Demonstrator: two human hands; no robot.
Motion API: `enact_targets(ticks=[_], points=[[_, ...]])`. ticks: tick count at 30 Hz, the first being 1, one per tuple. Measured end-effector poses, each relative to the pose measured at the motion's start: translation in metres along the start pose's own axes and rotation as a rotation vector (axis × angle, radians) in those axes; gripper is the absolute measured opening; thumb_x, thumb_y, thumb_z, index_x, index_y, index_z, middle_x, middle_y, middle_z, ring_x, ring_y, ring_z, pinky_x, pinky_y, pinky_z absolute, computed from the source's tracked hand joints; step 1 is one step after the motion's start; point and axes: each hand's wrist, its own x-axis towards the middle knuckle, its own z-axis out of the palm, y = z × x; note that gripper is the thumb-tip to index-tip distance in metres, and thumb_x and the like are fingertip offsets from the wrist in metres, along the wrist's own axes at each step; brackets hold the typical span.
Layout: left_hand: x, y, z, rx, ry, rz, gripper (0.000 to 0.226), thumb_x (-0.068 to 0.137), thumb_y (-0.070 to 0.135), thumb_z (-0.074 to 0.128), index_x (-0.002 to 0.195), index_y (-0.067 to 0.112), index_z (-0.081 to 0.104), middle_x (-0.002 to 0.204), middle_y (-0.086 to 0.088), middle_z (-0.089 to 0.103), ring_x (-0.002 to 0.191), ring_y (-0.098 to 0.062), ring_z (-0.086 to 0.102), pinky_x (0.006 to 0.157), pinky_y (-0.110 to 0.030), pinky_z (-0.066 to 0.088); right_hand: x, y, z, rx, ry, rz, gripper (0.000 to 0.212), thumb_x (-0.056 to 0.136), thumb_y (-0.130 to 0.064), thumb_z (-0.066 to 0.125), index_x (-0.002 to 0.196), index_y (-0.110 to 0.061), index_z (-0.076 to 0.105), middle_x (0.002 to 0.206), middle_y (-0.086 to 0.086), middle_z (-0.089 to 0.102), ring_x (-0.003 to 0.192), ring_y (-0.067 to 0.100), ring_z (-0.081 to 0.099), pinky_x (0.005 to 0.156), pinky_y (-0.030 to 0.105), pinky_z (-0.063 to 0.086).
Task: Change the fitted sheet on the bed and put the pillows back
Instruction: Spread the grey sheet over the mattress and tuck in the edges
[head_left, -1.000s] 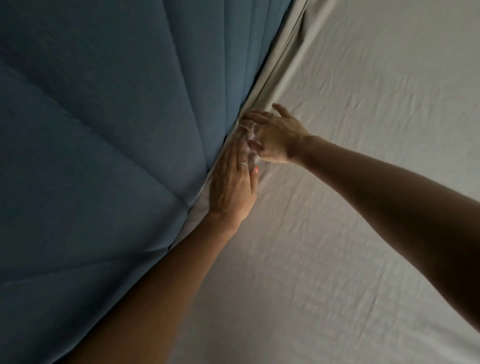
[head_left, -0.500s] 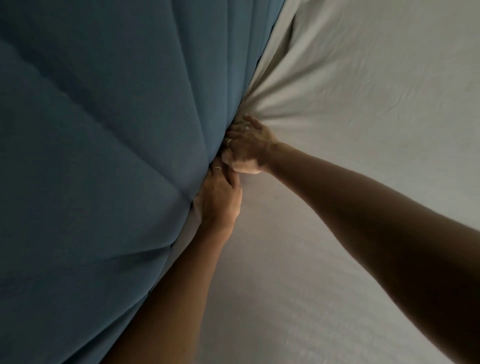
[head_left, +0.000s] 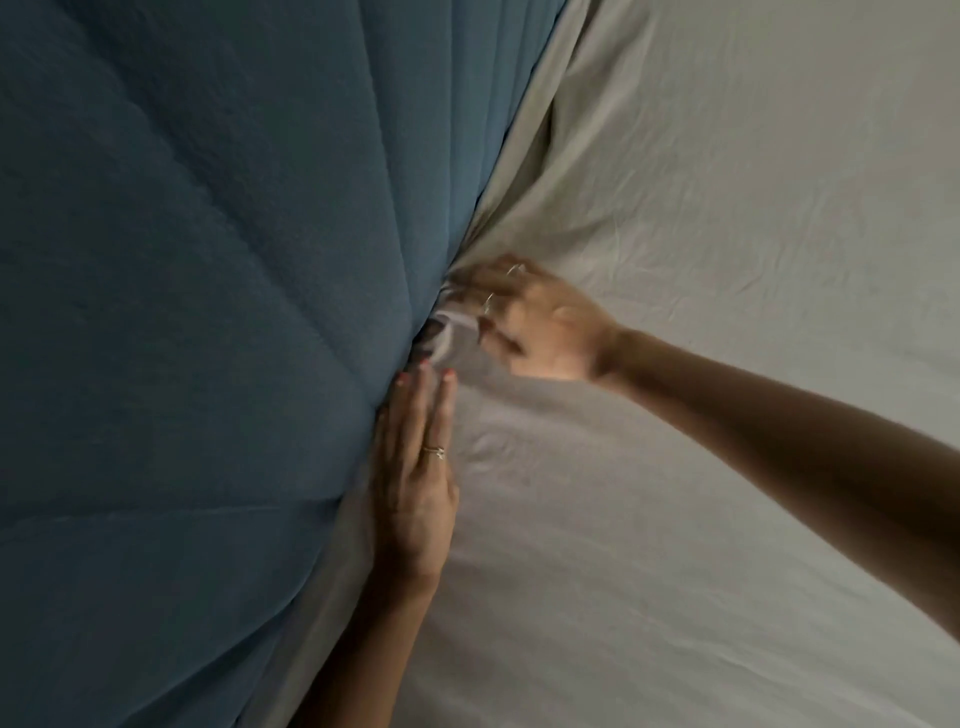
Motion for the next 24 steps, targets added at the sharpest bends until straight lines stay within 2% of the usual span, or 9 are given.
enact_targets(ticks=[2,3,5,7,9,13,18,21,24], points=[[0.005,0.003,-0.002,0.047,-0.065,0.014,0.059,0.093,0.0,0.044,0.149,0.016,0.033,0.155,-0.004,0.03,0.144,-0.02,0.026,0.116,-0.033,0.02,0.004,0.029,-0.012,-0.106,0.002,0.106,0.047,0.087,-0.025,0.037,0.123,-0.009,0.063,0.125,0.015,0.062,0.115,0.03,0.059,0.104,0.04,0.037],[0.006,0.004,-0.002,0.058,-0.077,-0.014,0.053,0.096,0.006,0.041,0.148,0.015,0.036,0.155,-0.005,0.032,0.144,-0.02,0.027,0.115,-0.033,0.022,0.007,0.042,-0.019,-0.12,-0.042,0.172,0.048,0.091,-0.026,0.035,0.129,-0.009,0.058,0.133,0.014,0.057,0.123,0.029,0.053,0.109,0.043,0.032],[0.007,0.006,-0.001,0.06,-0.092,-0.052,0.046,0.1,0.014,0.036,0.146,0.012,0.04,0.153,-0.005,0.035,0.143,-0.019,0.031,0.113,-0.032,0.025,0.014,0.063,-0.031,-0.088,-0.194,0.301,0.049,0.099,-0.031,0.031,0.144,-0.013,0.041,0.152,0.007,0.036,0.141,0.022,0.031,0.118,0.044,0.014],[0.007,0.005,0.002,0.046,-0.09,-0.066,0.044,0.101,0.016,0.033,0.144,0.009,0.042,0.152,-0.005,0.038,0.141,-0.018,0.033,0.113,-0.033,0.027,0.023,0.071,-0.03,-0.099,-0.334,0.331,0.053,0.102,-0.037,0.025,0.151,-0.018,0.023,0.159,0.001,0.018,0.147,0.016,0.013,0.119,0.043,0.002],[0.007,0.003,0.003,0.018,-0.083,-0.077,0.044,0.101,0.016,0.034,0.143,0.008,0.043,0.15,-0.006,0.04,0.141,-0.017,0.034,0.112,-0.035,0.031,0.034,0.069,-0.025,-0.104,-0.414,0.33,0.055,0.102,-0.041,0.02,0.153,-0.019,0.016,0.16,0.001,0.011,0.148,0.014,0.007,0.119,0.044,0.0],[0.007,0.002,0.004,-0.043,-0.098,-0.112,0.046,0.097,0.017,0.04,0.142,0.008,0.044,0.15,-0.006,0.041,0.14,-0.016,0.035,0.111,-0.035,0.033,0.05,0.068,-0.022,-0.165,-0.477,0.344,0.056,0.102,-0.044,0.017,0.152,-0.02,0.018,0.16,-0.001,0.011,0.147,0.011,0.006,0.119,0.047,-0.003],[0.007,0.001,0.002,0.064,-0.207,-0.102,0.054,0.097,0.035,0.038,0.147,0.015,0.038,0.155,-0.002,0.032,0.144,-0.015,0.027,0.113,-0.032,0.028,0.062,0.077,-0.021,-0.213,-0.517,0.328,0.054,0.102,-0.043,0.015,0.151,-0.024,0.022,0.16,-0.006,0.015,0.147,0.008,0.006,0.117,0.051,-0.008],[0.007,0.001,0.004,0.134,-0.217,-0.069,0.051,0.098,0.032,0.034,0.146,0.014,0.039,0.155,-0.002,0.032,0.144,-0.016,0.028,0.111,-0.036,0.033,0.076,0.081,-0.012,-0.257,-0.506,0.285,0.049,0.102,-0.039,0.018,0.146,-0.027,0.037,0.154,-0.007,0.032,0.147,0.011,0.013,0.116,0.057,-0.006],[0.008,0.002,0.003,0.138,-0.2,-0.054,0.05,0.098,0.028,0.035,0.145,0.013,0.041,0.153,-0.003,0.035,0.143,-0.018,0.031,0.108,-0.039,0.038,0.091,0.085,0.0,-0.339,-0.545,0.242,0.05,0.1,-0.041,0.021,0.147,-0.031,0.032,0.152,-0.01,0.035,0.147,0.013,0.012,0.114,0.06,-0.005]])
